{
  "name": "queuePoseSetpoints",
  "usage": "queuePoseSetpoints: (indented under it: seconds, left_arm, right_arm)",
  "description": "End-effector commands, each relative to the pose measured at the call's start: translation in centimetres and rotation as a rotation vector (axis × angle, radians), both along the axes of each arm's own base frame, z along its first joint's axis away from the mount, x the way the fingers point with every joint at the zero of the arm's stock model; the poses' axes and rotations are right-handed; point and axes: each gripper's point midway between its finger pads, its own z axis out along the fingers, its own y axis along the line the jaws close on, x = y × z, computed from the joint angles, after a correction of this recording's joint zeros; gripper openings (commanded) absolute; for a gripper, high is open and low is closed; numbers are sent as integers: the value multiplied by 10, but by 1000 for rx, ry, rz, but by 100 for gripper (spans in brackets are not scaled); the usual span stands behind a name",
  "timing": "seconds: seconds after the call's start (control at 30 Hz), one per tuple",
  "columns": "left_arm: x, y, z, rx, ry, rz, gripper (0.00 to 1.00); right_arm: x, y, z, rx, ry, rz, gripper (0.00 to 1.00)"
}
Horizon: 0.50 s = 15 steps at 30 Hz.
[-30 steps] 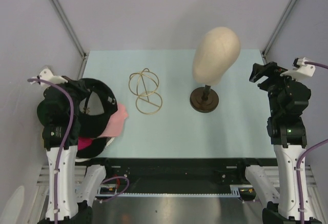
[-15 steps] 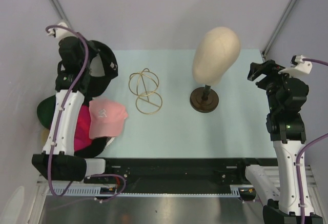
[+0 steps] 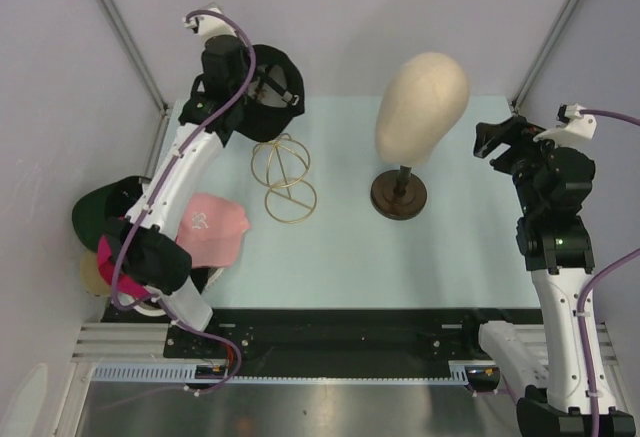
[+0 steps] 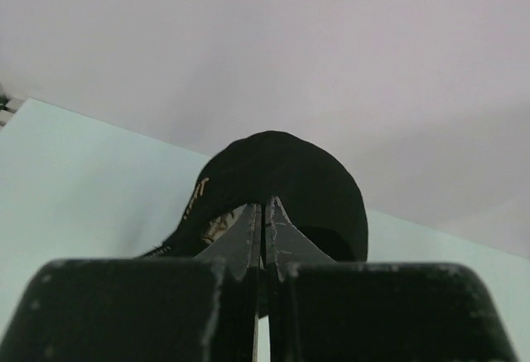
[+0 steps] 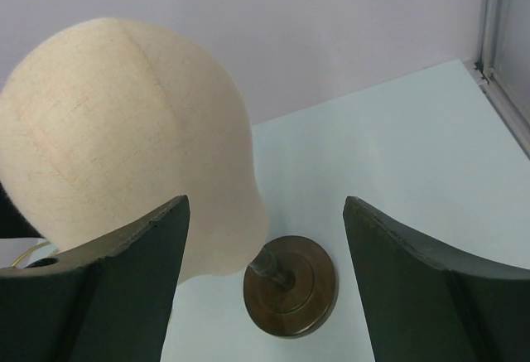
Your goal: Stack the hats
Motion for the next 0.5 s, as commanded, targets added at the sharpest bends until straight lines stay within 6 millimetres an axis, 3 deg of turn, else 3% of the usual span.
queuePoseSetpoints:
  seconds: [0.0,0.2,0.23,0.27,0.43,0.47]
  left_arm:
    - [-14,-27,25,21,-63,-24,0]
    - [-44,-40,2,50,-8,-52,0]
    - [-48,-39,2,54,-10,-47,0]
    - [-51,-37,-10,78,13,-39,0]
    - [-82,-30,-6,92,-6,-37,0]
    - [-86,-27,-16,108,9,-26,0]
  right_arm:
    - [-2,10,10,13,-36,42,80]
    - [0,13,5,22,-29,53,80]
    - [0,14,4,23,-26,58,80]
    - [1,15,2,27,-23,58,80]
    - [5,28,-3,22,-12,123,80]
    - [6,30,-4,19,-10,126,80]
